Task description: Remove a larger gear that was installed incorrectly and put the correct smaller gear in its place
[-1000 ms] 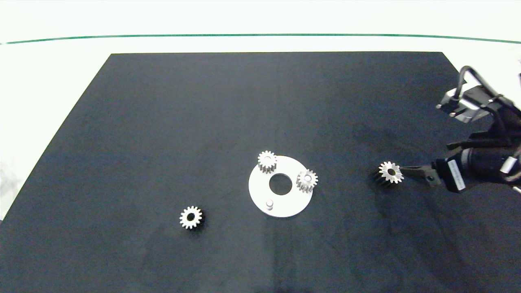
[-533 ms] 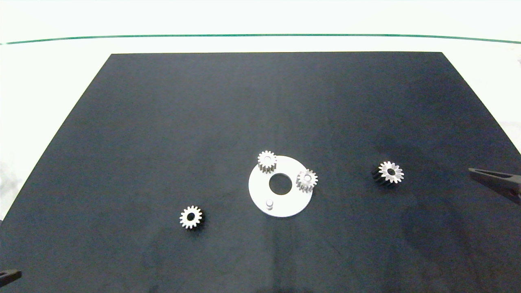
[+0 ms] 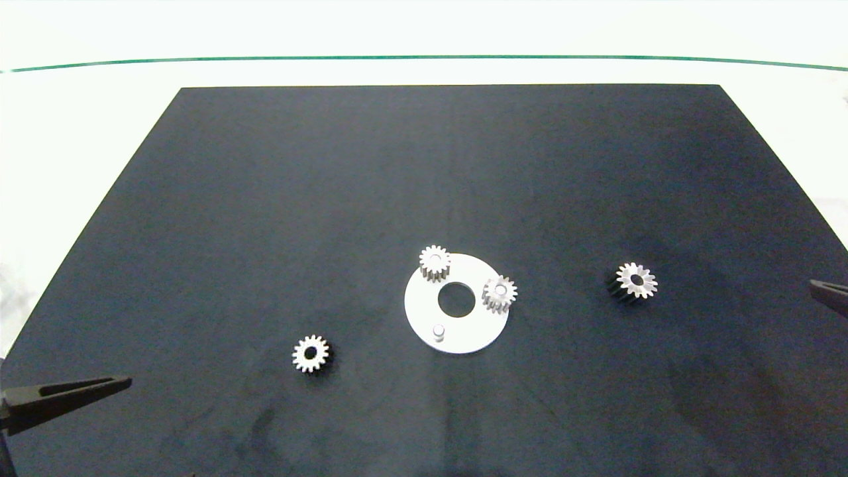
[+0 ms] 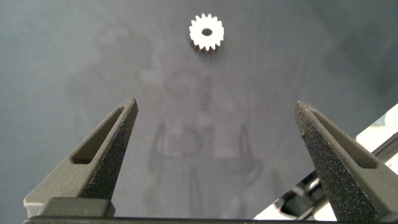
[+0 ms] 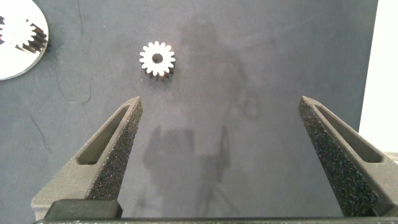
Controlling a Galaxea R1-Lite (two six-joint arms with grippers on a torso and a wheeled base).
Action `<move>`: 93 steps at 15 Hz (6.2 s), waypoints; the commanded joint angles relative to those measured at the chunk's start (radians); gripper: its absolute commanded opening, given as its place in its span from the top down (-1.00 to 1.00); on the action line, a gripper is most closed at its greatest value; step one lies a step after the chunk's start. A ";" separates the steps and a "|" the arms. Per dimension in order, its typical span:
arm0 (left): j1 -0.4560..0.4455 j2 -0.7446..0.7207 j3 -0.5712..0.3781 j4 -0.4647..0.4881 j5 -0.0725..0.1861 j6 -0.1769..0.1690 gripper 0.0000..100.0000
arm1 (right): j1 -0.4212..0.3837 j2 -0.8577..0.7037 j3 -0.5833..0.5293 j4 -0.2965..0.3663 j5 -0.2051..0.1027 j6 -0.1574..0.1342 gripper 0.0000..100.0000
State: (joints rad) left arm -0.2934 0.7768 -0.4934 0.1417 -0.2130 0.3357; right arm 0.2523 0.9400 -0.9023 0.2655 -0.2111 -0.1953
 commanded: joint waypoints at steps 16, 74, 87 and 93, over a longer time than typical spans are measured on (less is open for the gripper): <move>-0.099 0.526 0.147 -0.600 0.058 0.078 -1.00 | 0.002 -0.003 0.022 0.000 0.010 0.042 -1.00; -0.201 0.751 0.107 -0.830 0.188 0.032 0.44 | -0.013 -0.023 0.034 -0.002 0.055 0.071 -1.00; -0.424 0.636 -0.143 -0.467 0.328 0.039 0.44 | -0.038 -0.109 0.046 0.000 0.053 0.071 -1.00; -0.550 0.711 -0.335 -0.341 0.406 0.035 0.44 | -0.053 -0.171 0.062 0.000 0.053 0.071 -1.00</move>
State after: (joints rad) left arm -0.8177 1.4551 -0.8013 -0.1996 0.1874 0.3704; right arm 0.1996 0.7909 -0.8466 0.2645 -0.1572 -0.1236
